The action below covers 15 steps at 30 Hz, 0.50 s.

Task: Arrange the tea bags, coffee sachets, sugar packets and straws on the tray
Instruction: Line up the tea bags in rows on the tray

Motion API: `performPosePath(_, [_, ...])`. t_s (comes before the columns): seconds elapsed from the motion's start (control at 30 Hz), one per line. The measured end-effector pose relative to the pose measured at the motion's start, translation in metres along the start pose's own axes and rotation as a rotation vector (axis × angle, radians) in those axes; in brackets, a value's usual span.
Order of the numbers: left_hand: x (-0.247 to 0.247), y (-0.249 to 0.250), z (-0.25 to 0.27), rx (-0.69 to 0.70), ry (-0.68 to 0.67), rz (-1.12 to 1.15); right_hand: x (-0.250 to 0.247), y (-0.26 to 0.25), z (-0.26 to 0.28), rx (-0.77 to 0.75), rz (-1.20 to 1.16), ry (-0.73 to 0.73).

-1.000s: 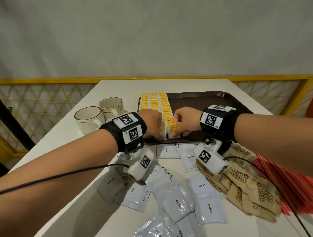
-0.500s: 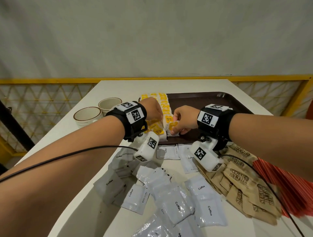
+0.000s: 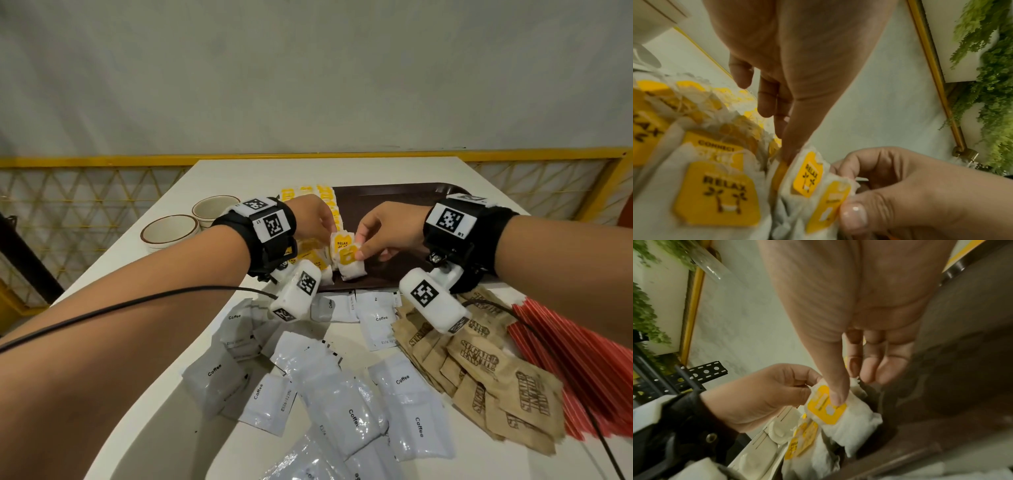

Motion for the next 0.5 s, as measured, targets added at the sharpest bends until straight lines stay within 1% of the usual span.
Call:
performPosePath(0.13, [0.002, 0.003, 0.002, 0.010, -0.031, -0.009, 0.000, -0.002, 0.004, -0.072, -0.034, 0.060])
performPosePath(0.27, [-0.001, 0.000, 0.006, -0.041, -0.038, -0.002, -0.004, 0.004, 0.008, -0.055, -0.032, 0.055])
performPosePath(0.4, [0.004, 0.000, 0.005, -0.042, -0.075, -0.034, -0.002, 0.009, 0.014, -0.036, -0.123, 0.024])
performPosePath(0.5, [0.003, 0.001, 0.002, -0.042, -0.051, -0.019, 0.002, 0.008, 0.016, -0.030, -0.175, 0.012])
Point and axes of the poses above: each hand's wrist, its own z-axis away from the middle knuckle, its own x-axis out of the palm, y = z × x, the point moved 6 cm from there along -z, towards the middle knuckle, and after that the axes turned 8 degrees about -z, right-handed, at the moved point
